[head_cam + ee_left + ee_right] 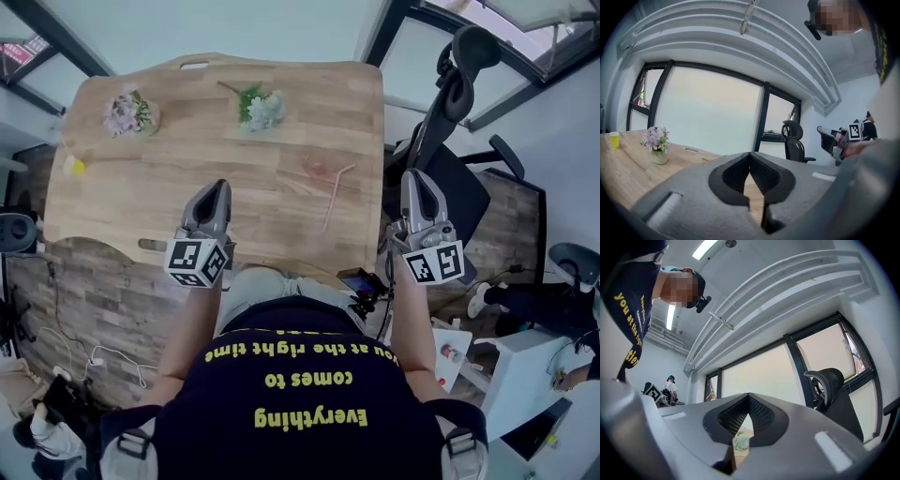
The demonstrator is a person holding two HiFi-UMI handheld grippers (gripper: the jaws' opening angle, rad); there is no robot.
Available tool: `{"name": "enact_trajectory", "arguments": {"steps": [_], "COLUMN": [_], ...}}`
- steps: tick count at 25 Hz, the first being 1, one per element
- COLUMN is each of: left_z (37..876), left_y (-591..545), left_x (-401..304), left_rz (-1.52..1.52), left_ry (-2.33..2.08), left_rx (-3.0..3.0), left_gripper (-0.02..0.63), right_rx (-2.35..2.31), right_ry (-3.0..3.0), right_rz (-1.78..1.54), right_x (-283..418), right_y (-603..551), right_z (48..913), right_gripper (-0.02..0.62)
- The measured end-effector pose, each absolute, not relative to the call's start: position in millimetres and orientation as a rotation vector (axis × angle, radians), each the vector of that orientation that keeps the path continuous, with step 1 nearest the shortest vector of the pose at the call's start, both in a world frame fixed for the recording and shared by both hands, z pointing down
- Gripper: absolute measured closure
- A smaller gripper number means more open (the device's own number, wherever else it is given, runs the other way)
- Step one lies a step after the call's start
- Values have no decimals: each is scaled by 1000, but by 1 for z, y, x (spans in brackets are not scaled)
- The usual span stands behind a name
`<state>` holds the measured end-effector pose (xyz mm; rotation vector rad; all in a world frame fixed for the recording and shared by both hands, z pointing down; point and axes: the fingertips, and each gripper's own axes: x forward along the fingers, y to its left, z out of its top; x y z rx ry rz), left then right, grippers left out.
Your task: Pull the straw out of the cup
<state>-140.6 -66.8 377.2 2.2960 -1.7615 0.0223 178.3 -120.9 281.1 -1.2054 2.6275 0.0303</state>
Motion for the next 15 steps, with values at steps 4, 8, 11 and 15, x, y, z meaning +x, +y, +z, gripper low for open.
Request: {"name": "enact_trajectory", "arguments": {"steps": [4, 8, 11, 15], "left_z": [376, 377, 377, 379], "left_y": [-64, -58, -54, -50], "left_x": [-143, -143, -142, -139], "left_rz": [17, 12, 8, 4], "left_ry": [-1776, -1785, -1792, -1798], "left_rx": [2287, 2277, 2270, 2265], "left_gripper": [604, 604, 604, 604], "right_rx": [-1224, -1232, -1231, -1231], "right_ry": [2625, 2625, 2627, 2623], "right_rz": [38, 37, 37, 46], "right_x": [182, 183, 184, 187], "right_y": [-119, -116, -113, -110], "right_z": [279, 280, 281, 281], "right_gripper": [589, 589, 589, 589]}}
